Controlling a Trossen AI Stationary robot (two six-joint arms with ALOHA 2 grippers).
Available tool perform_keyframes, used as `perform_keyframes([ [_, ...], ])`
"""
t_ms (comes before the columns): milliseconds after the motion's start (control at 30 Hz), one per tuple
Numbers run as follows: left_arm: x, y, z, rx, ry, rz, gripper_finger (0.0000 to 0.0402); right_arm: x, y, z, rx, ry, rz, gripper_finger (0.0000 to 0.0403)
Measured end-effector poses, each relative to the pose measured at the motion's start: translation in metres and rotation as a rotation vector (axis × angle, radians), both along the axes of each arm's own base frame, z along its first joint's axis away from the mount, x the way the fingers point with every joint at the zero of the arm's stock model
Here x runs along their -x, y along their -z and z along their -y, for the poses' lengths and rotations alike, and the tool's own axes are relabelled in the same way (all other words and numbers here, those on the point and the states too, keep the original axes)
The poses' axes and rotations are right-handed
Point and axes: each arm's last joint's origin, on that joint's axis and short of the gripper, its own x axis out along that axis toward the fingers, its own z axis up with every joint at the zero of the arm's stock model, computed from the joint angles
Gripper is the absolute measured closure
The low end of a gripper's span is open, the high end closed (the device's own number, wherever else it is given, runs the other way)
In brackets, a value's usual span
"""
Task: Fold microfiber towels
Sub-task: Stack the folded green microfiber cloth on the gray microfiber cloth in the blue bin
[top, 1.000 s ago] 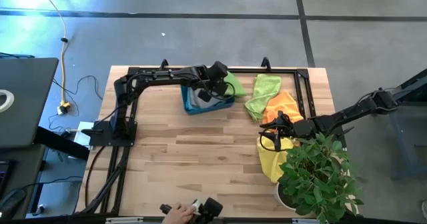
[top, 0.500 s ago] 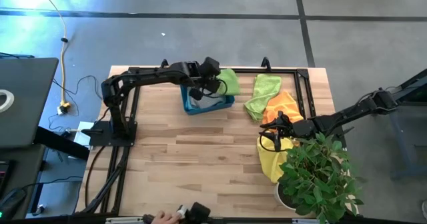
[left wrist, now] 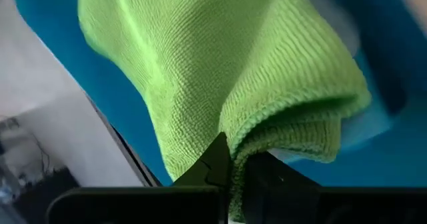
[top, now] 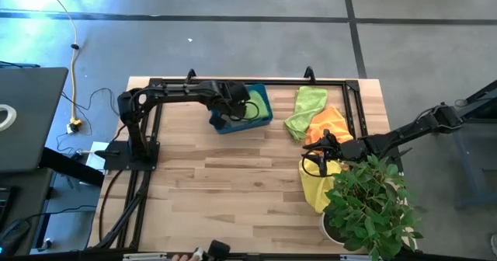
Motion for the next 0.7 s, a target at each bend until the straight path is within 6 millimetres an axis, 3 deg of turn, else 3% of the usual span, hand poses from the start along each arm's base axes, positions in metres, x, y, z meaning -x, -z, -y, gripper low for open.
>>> perform_keyframes([
  [200,0.0060,0.0084,0.0001,-0.066,-0.039,-0.067,0.0396,0.0000,0.0000,0.0000,0.000,0.000,0.000,0.0252],
  [433,0.0019,0.0087,0.0036,-0.009,-0.162,0.047,0.0393,0.0000,0.0000,0.0000,0.000,0.000,0.000,0.0252],
  [700,-0.0038,0.0073,0.0074,-0.049,-0.320,0.148,0.0330,0.0000,0.0000,0.0000,0.000,0.000,0.000,0.0252],
])
